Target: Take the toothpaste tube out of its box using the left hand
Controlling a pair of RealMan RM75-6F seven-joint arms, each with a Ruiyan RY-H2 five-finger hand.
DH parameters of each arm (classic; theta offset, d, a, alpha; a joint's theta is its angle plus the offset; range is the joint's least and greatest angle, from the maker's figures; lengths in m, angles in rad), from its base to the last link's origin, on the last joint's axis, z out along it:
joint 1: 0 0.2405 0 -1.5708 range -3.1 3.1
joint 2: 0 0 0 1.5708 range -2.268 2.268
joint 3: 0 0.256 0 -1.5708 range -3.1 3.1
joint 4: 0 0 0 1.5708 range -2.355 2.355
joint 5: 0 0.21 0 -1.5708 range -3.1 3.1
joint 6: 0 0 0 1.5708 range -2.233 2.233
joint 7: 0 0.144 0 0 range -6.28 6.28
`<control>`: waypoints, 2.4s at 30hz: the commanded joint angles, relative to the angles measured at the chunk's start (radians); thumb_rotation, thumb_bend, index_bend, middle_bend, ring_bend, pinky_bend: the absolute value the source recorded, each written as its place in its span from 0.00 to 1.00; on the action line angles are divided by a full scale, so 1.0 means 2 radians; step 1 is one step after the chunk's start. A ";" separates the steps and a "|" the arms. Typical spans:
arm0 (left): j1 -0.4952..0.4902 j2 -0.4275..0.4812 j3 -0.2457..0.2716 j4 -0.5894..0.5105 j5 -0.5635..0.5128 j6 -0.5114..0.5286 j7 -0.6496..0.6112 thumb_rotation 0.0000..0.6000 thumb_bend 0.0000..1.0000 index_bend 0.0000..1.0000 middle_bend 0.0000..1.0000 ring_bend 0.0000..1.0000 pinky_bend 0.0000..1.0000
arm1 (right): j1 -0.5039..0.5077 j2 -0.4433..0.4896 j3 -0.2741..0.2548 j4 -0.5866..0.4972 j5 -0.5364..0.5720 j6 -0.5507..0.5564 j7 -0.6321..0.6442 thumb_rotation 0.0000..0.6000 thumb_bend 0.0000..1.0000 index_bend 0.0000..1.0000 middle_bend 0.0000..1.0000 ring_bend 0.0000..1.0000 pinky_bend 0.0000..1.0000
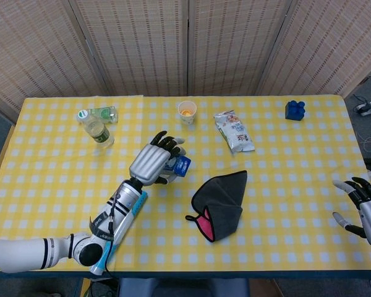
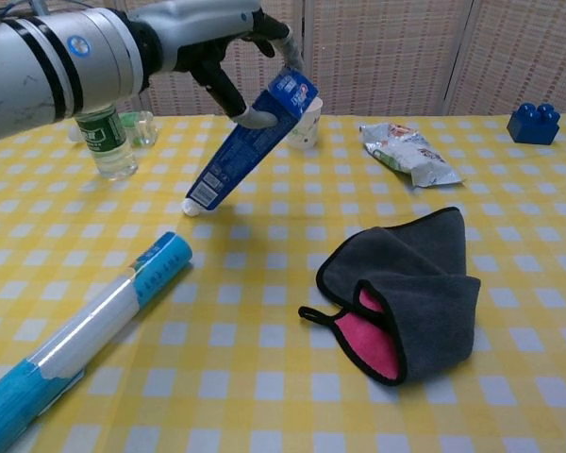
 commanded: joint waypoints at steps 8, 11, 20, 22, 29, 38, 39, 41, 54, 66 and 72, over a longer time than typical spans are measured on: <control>0.011 0.052 -0.002 -0.048 0.018 0.030 0.012 1.00 0.31 0.48 0.19 0.15 0.02 | 0.002 0.000 0.001 -0.002 -0.003 0.000 -0.002 1.00 0.19 0.25 0.30 0.18 0.31; 0.014 0.073 -0.003 -0.073 0.007 0.035 0.023 1.00 0.31 0.47 0.19 0.14 0.02 | 0.003 0.001 0.001 -0.003 -0.003 -0.002 -0.002 1.00 0.19 0.25 0.30 0.18 0.31; 0.019 0.116 -0.006 -0.112 -0.009 0.047 0.030 1.00 0.31 0.47 0.19 0.14 0.02 | 0.009 0.000 0.003 -0.005 -0.004 -0.009 -0.004 1.00 0.19 0.25 0.30 0.18 0.31; 0.022 0.124 -0.005 -0.116 -0.009 0.051 0.029 1.00 0.31 0.47 0.19 0.14 0.02 | 0.009 0.000 0.003 -0.004 -0.003 -0.009 -0.004 1.00 0.19 0.25 0.30 0.18 0.31; 0.036 0.163 -0.010 -0.134 -0.003 0.063 0.014 1.00 0.31 0.47 0.19 0.14 0.02 | 0.011 0.001 0.004 -0.007 -0.004 -0.010 -0.007 1.00 0.19 0.25 0.30 0.18 0.31; 0.055 0.202 -0.011 -0.147 0.004 0.068 -0.015 1.00 0.31 0.48 0.19 0.14 0.02 | 0.015 0.000 0.004 -0.011 -0.006 -0.015 -0.011 1.00 0.19 0.25 0.30 0.18 0.31; 0.056 0.205 -0.009 -0.147 0.005 0.066 -0.015 1.00 0.31 0.48 0.19 0.14 0.02 | 0.015 0.000 0.003 -0.012 -0.006 -0.015 -0.012 1.00 0.19 0.25 0.30 0.18 0.31; 0.058 0.210 -0.002 -0.148 0.007 0.063 -0.010 1.00 0.31 0.48 0.19 0.14 0.02 | 0.016 0.000 0.003 -0.013 -0.007 -0.016 -0.014 1.00 0.19 0.25 0.30 0.18 0.31; 0.049 0.211 0.056 -0.134 -0.021 0.063 0.111 1.00 0.31 0.48 0.19 0.14 0.02 | 0.016 -0.001 0.000 -0.015 -0.007 -0.018 -0.016 1.00 0.19 0.25 0.30 0.18 0.31; 0.027 0.166 0.107 -0.098 -0.123 0.110 0.286 1.00 0.31 0.48 0.19 0.14 0.00 | 0.015 -0.002 -0.001 -0.009 -0.003 -0.020 -0.010 1.00 0.19 0.25 0.30 0.18 0.31; 0.011 0.130 0.128 -0.086 -0.180 0.137 0.368 1.00 0.31 0.49 0.19 0.14 0.00 | 0.015 -0.002 -0.001 -0.008 -0.002 -0.020 -0.008 1.00 0.19 0.25 0.30 0.18 0.31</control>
